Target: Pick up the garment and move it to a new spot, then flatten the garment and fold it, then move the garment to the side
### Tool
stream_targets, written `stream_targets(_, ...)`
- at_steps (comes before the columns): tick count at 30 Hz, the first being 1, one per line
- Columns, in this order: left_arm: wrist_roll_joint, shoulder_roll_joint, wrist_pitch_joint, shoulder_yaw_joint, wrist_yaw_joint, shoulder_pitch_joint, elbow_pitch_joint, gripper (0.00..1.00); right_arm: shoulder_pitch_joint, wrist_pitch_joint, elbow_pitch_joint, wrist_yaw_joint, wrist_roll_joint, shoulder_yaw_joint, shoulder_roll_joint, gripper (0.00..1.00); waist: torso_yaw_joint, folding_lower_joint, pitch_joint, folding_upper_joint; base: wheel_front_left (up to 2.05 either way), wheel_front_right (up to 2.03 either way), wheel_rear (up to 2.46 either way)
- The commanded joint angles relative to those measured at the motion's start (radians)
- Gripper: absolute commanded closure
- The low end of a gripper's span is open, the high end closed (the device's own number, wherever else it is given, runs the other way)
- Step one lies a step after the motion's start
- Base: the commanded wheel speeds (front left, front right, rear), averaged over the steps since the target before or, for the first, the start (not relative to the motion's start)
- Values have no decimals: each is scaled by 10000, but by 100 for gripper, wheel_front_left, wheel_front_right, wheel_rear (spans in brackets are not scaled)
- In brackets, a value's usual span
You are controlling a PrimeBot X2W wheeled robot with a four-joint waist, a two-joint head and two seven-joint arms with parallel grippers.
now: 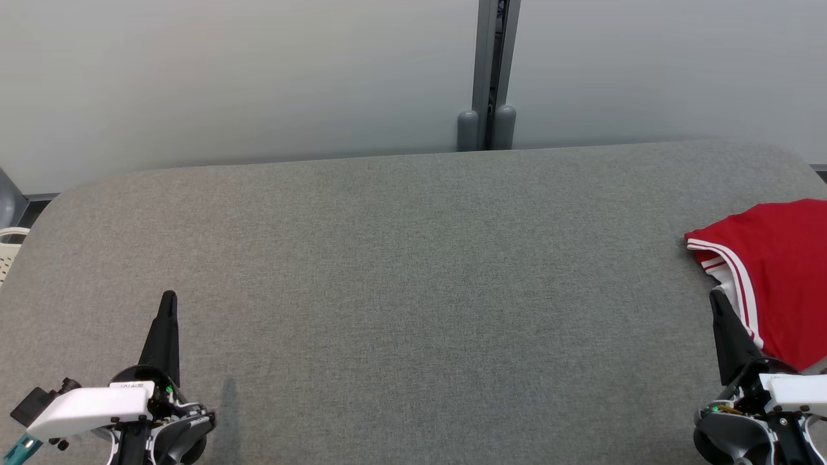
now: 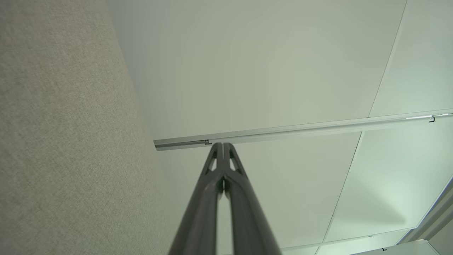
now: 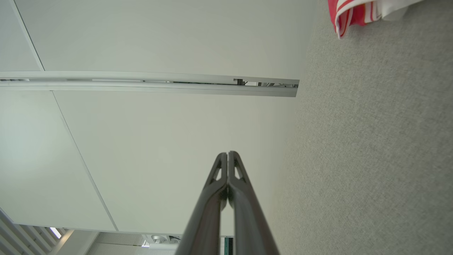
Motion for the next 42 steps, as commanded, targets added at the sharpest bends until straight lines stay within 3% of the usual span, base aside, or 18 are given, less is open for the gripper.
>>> stream_targets(1,-22,25,31,36,-34,-135,-33,100,-92,54,18,4,-21,-29,-26,100,0,0,0,0,0,0,0)
stream_targets(42,-23,25,29,33,-32,-135,-33,100,-96,73,20,4,-56,-60,-5,100,0,0,0,0,0,0,0)
